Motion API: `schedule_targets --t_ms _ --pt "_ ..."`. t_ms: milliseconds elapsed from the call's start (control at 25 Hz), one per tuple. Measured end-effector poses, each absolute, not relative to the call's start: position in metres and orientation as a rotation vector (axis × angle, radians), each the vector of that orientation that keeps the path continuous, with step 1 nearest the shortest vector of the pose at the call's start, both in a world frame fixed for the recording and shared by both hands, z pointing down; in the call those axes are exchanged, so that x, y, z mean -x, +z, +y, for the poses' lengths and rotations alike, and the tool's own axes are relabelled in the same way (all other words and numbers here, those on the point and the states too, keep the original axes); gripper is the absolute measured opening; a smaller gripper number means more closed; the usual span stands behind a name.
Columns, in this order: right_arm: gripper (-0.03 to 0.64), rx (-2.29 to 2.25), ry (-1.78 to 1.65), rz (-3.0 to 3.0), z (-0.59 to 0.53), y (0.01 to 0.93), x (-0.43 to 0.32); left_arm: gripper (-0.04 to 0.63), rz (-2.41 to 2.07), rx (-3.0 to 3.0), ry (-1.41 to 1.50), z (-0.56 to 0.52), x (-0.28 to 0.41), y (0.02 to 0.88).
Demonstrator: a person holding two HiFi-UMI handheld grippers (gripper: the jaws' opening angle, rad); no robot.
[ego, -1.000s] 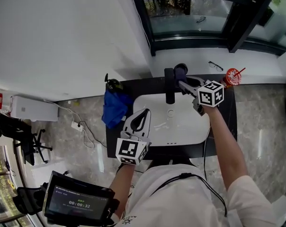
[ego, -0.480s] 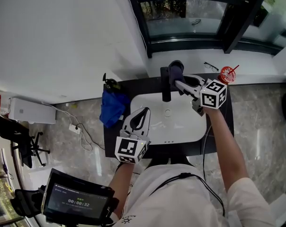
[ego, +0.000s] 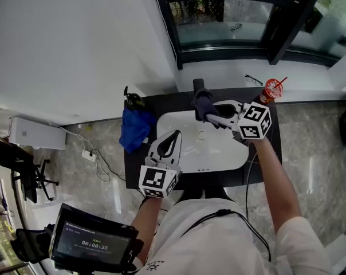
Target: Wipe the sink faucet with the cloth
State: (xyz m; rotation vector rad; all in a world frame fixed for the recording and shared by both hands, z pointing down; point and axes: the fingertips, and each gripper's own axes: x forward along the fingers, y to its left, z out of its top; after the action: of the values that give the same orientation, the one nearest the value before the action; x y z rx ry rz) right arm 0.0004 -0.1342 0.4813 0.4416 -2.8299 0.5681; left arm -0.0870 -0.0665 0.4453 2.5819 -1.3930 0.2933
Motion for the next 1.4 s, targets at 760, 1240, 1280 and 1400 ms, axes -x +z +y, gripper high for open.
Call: schedule_targets --t_ms 760,1240,1280,1400 --pt "0.11 0.007 0.614 -2.384 -0.112 0.56 0.012 -0.006 -1.445 -2.536 0.289 -0.068 0.099 0.452" --pt "0.11 0.014 0.704 -2.263 -0.133 0.566 0.003 -0.006 -1.467 -2.516 0.294 -0.072 0.102 0.45" --pt "0.11 0.006 0.702 -2.26 -0.136 0.566 0.002 -0.006 -1.467 -2.516 0.295 -0.072 0.102 0.45" --pt "0.11 -0.015 0.699 -2.258 -0.142 0.566 0.001 -0.007 -1.465 -2.516 0.301 -0.072 0.102 0.451"
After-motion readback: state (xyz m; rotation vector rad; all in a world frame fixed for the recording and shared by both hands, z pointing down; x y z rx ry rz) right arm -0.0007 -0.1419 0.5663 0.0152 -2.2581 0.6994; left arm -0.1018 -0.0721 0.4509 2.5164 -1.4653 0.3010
